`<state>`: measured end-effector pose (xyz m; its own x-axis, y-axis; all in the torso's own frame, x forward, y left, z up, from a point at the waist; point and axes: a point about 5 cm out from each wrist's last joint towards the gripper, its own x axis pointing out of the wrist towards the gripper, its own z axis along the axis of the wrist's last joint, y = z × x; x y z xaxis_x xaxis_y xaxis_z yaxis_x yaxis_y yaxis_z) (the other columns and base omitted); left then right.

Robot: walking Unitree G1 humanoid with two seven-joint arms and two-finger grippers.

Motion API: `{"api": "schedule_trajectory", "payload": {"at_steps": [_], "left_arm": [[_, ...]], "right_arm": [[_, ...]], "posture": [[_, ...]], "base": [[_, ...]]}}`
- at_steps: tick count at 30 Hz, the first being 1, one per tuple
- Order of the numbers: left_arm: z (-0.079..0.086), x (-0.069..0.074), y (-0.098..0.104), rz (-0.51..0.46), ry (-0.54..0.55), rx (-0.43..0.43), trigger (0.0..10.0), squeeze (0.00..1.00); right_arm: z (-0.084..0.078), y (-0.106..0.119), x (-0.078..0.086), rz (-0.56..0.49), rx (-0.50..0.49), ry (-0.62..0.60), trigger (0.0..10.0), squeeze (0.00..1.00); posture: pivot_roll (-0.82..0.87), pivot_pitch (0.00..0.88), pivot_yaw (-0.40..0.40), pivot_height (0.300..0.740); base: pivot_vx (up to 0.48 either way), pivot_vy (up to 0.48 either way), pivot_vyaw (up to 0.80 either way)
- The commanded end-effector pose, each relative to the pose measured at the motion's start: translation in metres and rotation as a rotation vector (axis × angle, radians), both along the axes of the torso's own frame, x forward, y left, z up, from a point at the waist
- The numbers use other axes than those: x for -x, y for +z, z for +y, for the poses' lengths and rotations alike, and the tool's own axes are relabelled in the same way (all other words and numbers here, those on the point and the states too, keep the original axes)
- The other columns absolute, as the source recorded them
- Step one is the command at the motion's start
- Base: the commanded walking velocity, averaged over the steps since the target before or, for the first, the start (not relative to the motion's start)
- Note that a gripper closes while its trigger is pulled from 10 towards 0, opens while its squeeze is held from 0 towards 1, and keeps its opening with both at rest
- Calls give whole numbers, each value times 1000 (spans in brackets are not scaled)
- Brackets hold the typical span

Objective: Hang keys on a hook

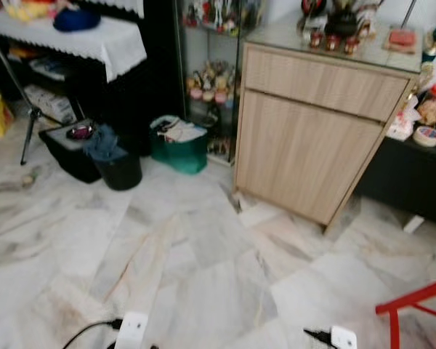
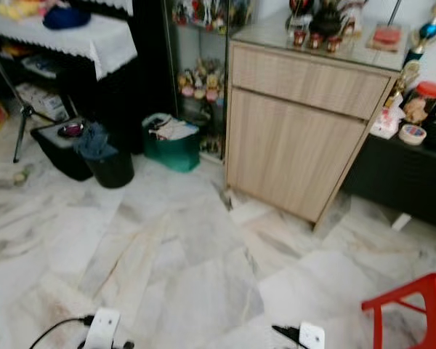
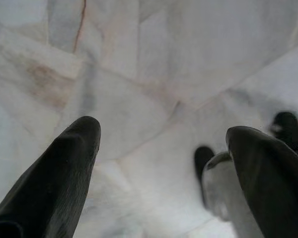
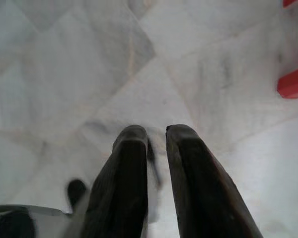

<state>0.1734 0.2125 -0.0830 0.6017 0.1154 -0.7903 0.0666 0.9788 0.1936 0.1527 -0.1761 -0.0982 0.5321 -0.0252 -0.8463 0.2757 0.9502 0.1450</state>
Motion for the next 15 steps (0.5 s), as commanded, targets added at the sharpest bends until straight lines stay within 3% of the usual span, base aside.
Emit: {"api": "schedule_trajectory", "payload": {"at_steps": [1,11,15], "left_arm": [[-4,1,-1,12,-23,-2,10000,0],[-11,4,-4,7,-24,8,10000,0],[-16,6,-5,9,-26,15,10000,0]], "right_arm": [[-4,-1,4,9,8,-17,10000,0],[-12,-2,9,23,18,-28,10000,0],[-16,-2,11,14,19,-56,10000,0]], "posture": [[70,0,15,740],[90,0,0,740],[89,0,-18,740]], "base": [[0,-304,-650],[0,-302,-649],[0,-332,0]]}}
